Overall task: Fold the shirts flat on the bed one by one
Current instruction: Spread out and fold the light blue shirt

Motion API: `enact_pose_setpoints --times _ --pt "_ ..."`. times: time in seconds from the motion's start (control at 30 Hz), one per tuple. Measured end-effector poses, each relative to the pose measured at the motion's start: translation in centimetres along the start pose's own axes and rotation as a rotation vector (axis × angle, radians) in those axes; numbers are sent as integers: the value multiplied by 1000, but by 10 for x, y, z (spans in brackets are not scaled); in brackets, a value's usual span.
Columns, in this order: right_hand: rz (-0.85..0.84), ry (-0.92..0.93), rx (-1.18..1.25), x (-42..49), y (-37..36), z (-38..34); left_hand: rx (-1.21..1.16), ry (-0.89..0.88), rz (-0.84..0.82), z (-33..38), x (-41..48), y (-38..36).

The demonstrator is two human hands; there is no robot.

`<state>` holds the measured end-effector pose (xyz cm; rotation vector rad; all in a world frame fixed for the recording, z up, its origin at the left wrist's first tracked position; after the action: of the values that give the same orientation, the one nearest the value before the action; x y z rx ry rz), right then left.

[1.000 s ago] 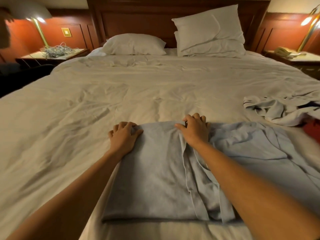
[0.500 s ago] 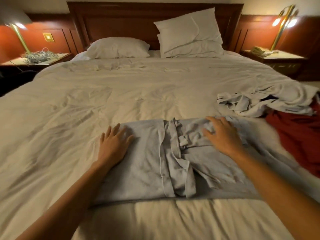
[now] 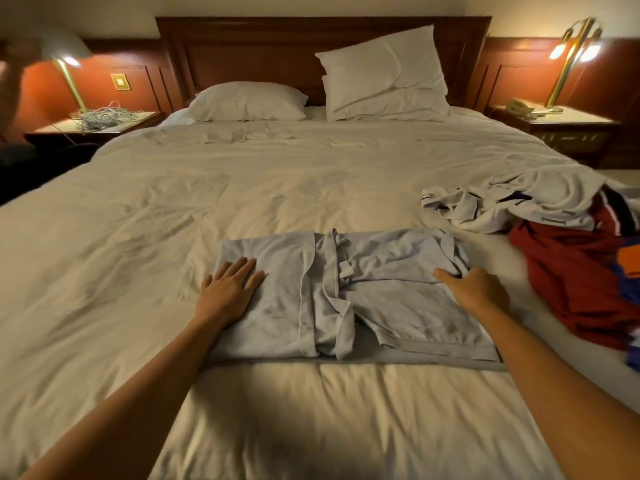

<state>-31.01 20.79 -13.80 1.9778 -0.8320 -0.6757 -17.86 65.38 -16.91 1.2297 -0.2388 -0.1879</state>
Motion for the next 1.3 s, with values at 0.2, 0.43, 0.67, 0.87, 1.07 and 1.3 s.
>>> enact_pose_setpoints --times 0.2,0.43,0.67,0.87,1.07,1.3 --pt "40 135 102 3 -2 -8 4 -11 55 0 0 0" --pt "-109 210 293 9 4 -16 -69 -30 103 -1 1 2" --pt "-179 215 438 -18 62 -93 -1077 217 200 -21 5 35" --pt "-370 541 299 -131 49 -258 -1416 371 40 -41 9 56" --pt "-754 589 -26 -226 -68 -334 -1519 374 -114 -56 -2 68" --pt "-626 766 -350 -196 -139 -253 -1242 184 -142 -61 -13 68"
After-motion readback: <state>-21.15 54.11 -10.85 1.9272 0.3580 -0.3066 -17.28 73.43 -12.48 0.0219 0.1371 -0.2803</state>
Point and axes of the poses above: each hand's wrist, its own x-axis towards the middle knuckle, its own y-axis out of the back of the hand, z = x × y, the point moved 5 cm from there along x, towards the middle knuckle, and after that the axes turned 6 degrees about -y, right-handed, at the moved point
